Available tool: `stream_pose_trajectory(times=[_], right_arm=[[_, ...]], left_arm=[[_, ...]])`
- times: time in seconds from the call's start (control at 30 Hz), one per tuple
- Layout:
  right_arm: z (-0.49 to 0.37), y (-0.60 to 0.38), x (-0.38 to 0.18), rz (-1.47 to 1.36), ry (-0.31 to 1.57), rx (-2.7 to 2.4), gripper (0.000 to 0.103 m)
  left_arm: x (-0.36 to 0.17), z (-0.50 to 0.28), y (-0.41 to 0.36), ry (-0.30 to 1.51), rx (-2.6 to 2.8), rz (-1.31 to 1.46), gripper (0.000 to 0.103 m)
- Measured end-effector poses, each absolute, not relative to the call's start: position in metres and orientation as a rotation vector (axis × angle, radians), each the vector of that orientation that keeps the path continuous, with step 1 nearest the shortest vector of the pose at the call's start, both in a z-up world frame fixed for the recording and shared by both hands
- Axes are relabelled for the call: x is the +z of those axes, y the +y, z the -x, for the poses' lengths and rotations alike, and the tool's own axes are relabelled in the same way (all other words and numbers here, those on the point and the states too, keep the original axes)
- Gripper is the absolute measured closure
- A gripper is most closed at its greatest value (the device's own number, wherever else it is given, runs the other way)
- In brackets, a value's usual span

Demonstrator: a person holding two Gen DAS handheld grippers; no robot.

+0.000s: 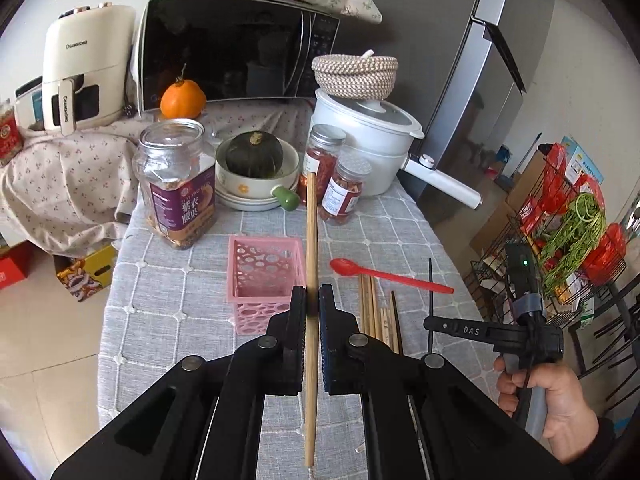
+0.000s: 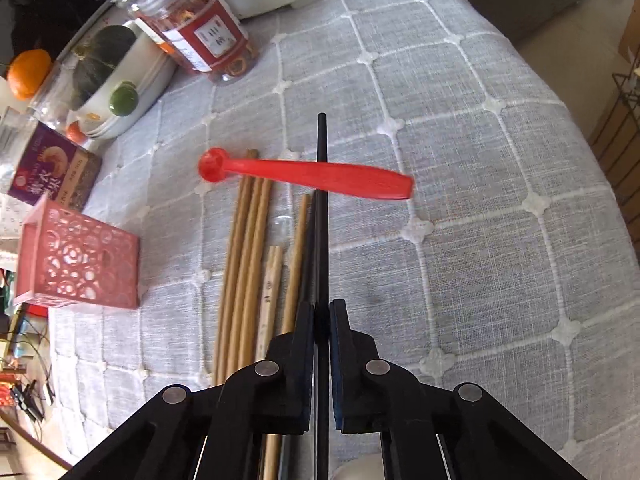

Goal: Organize utensils
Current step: 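Lift the wooden chopstick over the pink basket while the right tool lifts the black chopstick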

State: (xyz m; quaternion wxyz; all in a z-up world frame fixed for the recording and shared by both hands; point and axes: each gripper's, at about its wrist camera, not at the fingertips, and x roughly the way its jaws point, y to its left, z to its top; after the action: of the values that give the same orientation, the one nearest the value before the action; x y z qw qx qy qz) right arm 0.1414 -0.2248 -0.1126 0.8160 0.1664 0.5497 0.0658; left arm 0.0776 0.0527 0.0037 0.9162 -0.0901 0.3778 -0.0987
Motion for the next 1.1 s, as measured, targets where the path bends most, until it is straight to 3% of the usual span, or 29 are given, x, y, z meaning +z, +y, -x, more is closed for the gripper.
stream_pose_trajectory(times=[0.6,1.1], right_arm=[[-0.095,-0.200,-0.008,-0.309,0.824,0.290,0.098],[-0.110,-0.183,-0.011,-0.292,0.805,0.332,0.098]], left_arm=[[0.066,-0.084,0.081,0.260,-0.023,0.268,0.097],[-0.009,-0.172,0.085,0.380,0.066,0.215,0.097]])
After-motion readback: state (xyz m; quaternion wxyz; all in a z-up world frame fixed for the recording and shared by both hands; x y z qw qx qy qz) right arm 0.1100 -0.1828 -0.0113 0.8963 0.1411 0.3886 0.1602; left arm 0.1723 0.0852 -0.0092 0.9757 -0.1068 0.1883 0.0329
